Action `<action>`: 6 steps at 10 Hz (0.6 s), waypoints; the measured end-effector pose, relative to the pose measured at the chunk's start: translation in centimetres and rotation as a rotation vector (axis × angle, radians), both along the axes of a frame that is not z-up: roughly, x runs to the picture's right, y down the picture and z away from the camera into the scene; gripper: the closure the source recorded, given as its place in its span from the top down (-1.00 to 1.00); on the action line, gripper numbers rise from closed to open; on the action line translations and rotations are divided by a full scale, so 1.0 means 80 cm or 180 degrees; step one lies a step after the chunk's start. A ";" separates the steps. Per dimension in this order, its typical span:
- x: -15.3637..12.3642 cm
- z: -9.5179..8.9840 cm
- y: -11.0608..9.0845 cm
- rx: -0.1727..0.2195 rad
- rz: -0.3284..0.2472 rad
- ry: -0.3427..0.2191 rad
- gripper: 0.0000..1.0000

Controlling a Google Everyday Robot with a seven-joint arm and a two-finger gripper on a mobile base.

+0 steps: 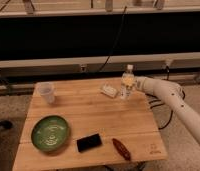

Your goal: Stand the bottle upright

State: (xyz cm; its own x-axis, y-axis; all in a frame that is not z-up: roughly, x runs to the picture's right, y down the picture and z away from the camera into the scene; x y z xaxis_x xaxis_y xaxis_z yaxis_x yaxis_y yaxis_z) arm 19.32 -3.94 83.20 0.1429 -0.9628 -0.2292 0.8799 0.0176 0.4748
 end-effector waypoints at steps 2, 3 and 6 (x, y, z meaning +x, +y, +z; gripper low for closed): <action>-0.002 -0.001 -0.001 0.0009 -0.0004 0.0010 -1.00; -0.001 0.000 0.000 0.0005 -0.0004 0.0011 -1.00; -0.001 0.000 -0.001 0.0006 -0.0004 0.0012 -1.00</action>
State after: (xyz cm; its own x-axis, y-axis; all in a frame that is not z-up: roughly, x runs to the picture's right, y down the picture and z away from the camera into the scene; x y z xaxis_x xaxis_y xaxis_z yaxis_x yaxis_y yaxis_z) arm 19.24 -4.00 83.19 0.1410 -0.9626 -0.2315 0.8817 0.0157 0.4716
